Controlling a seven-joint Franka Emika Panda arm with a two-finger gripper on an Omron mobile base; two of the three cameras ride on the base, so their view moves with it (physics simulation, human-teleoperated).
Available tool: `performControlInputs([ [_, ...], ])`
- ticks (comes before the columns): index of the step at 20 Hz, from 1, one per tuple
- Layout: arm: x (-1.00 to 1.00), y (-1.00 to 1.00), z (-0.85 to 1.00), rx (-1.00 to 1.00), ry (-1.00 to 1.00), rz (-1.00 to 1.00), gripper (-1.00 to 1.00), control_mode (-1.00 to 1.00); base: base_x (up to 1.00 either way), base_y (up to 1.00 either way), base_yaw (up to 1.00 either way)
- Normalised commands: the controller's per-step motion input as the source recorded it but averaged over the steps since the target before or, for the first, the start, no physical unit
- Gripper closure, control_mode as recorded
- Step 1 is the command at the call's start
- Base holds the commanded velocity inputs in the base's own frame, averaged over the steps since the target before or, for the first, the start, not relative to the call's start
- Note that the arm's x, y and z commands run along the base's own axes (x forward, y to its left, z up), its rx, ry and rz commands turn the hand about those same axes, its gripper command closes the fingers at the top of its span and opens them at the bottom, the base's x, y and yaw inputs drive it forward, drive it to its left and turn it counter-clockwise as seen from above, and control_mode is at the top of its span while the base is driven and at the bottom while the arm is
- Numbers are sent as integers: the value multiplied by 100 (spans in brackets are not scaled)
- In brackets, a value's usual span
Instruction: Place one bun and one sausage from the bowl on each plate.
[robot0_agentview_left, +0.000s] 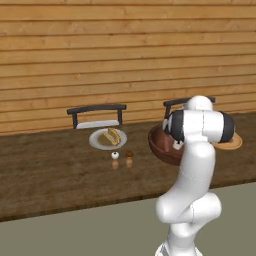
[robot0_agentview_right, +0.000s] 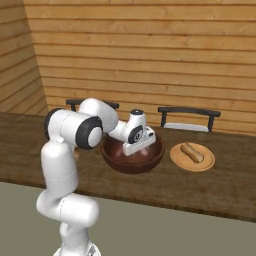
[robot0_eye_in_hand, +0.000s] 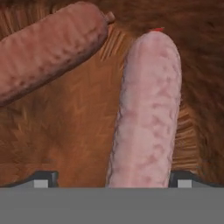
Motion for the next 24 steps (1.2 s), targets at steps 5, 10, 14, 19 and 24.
performControlInputs([
  [5, -26, 0, -18, 0, 6, 1, 100, -100, 0, 0, 0],
  [10, -13, 0, -7, 0, 0, 0, 100, -100, 0, 0, 0],
  [14, 0, 0, 0, 0, 0, 0, 100, -100, 0, 0, 0],
  [19, -33, -26, 67, 6, -1, 0, 100, -100, 0, 0, 0],
  [24, -46, -39, 100, 12, -3, 1, 100, -100, 0, 0, 0],
])
